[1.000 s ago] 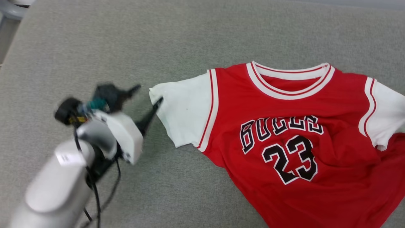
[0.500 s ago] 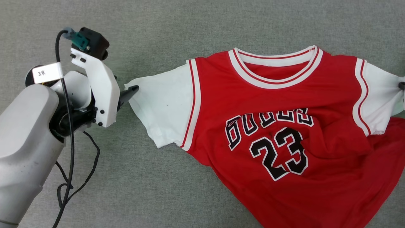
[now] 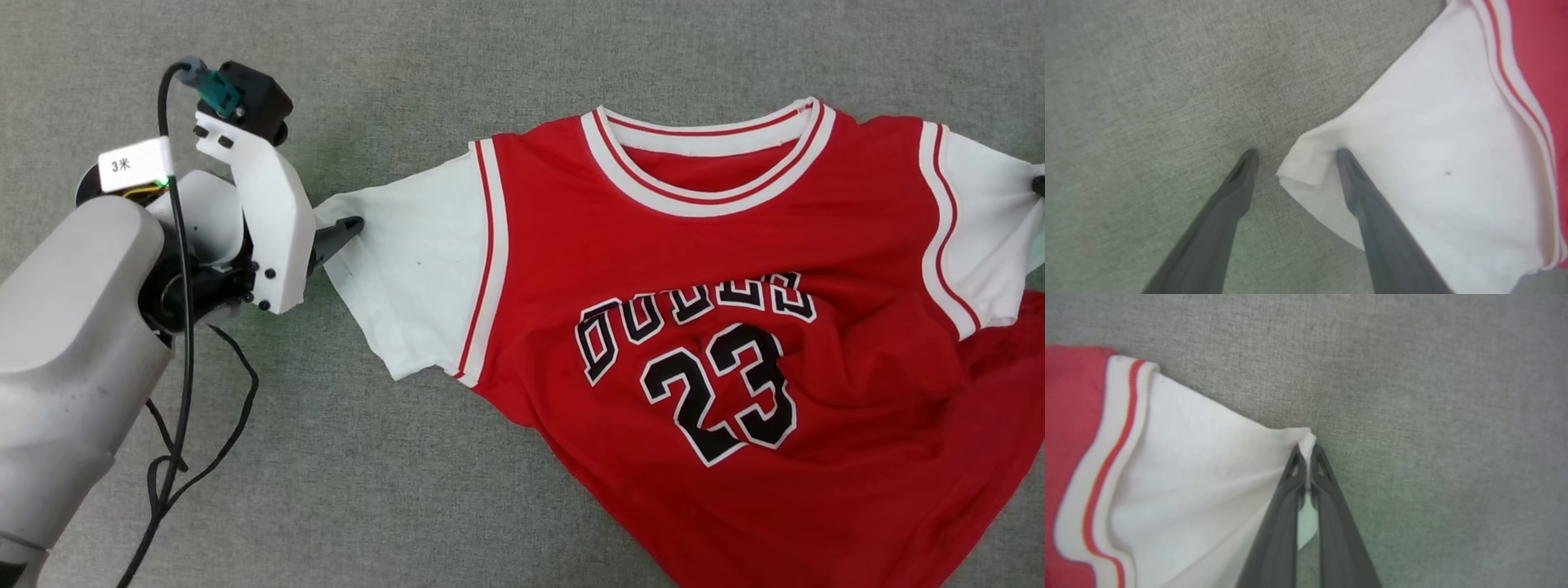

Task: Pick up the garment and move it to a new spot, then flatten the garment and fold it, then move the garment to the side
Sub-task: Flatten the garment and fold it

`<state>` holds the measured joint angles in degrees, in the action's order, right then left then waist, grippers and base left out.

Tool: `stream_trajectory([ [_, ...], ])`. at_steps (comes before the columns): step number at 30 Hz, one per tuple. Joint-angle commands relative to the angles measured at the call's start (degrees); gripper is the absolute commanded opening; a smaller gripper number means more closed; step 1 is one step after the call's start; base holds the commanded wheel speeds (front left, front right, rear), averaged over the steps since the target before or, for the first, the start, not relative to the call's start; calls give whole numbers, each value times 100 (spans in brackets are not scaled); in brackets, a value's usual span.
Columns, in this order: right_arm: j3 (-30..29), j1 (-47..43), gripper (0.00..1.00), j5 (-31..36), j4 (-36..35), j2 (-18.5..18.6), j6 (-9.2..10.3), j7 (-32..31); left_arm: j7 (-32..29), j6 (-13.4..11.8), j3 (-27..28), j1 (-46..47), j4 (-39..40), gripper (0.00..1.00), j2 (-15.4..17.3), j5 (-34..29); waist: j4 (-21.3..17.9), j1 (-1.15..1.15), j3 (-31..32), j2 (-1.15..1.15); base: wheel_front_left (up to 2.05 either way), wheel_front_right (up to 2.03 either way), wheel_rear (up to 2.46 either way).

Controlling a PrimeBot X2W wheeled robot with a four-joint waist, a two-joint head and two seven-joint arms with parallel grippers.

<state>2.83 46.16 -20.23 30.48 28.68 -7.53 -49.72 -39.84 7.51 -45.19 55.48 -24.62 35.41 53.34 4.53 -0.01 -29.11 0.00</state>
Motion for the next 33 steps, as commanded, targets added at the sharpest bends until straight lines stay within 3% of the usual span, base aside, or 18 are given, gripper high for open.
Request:
stream_trajectory([
  [1, 79, -50, 0, -42, 157, -55, 8, -7, -143, -8, -191, -182, -131, 100, -126, 73, -4, 1, -10, 0, 0, 0, 0],
  [2, 93, -47, 0, -52, 168, -45, 8, 5, -241, -6, -263, -197, -169, 95, -137, 152, -7, 1, -17, 0, 0, 0, 0],
  [3, 109, -43, 0, -50, 181, -39, 8, 13, -337, -6, -327, -216, -206, 34, -147, 243, -8, 1, -20, 0, 0, 0, 0],
  [4, 126, -36, 0, -54, 194, -32, 8, 22, -440, -4, -386, -248, -223, 0, -167, 370, -7, 1, -16, 0, 0, 0, 0],
  [9, 212, -25, 0, -113, 247, -21, 7, 164, -352, 2, -475, -223, -131, 0, -122, 654, 28, 1, 82, 0, 0, 0, 0],
  [26, 395, -259, 0, -516, 156, 313, 7, 1216, 2367, -19, -233, -227, -314, 0, 118, -93, 211, 1, 1371, 0, 0, 0, 0],
  [31, 424, -481, 0, -570, -105, 477, 8, 1640, 3081, -239, -147, -375, -13, 0, 274, -413, 217, 1, 1780, 0, 0, 0, 0],
  [33, 332, -587, 0, -617, -316, 520, 8, 1924, 3408, -456, -40, -496, 301, 0, 472, -544, 179, 1, 2021, 0, 0, 0, 0],
])
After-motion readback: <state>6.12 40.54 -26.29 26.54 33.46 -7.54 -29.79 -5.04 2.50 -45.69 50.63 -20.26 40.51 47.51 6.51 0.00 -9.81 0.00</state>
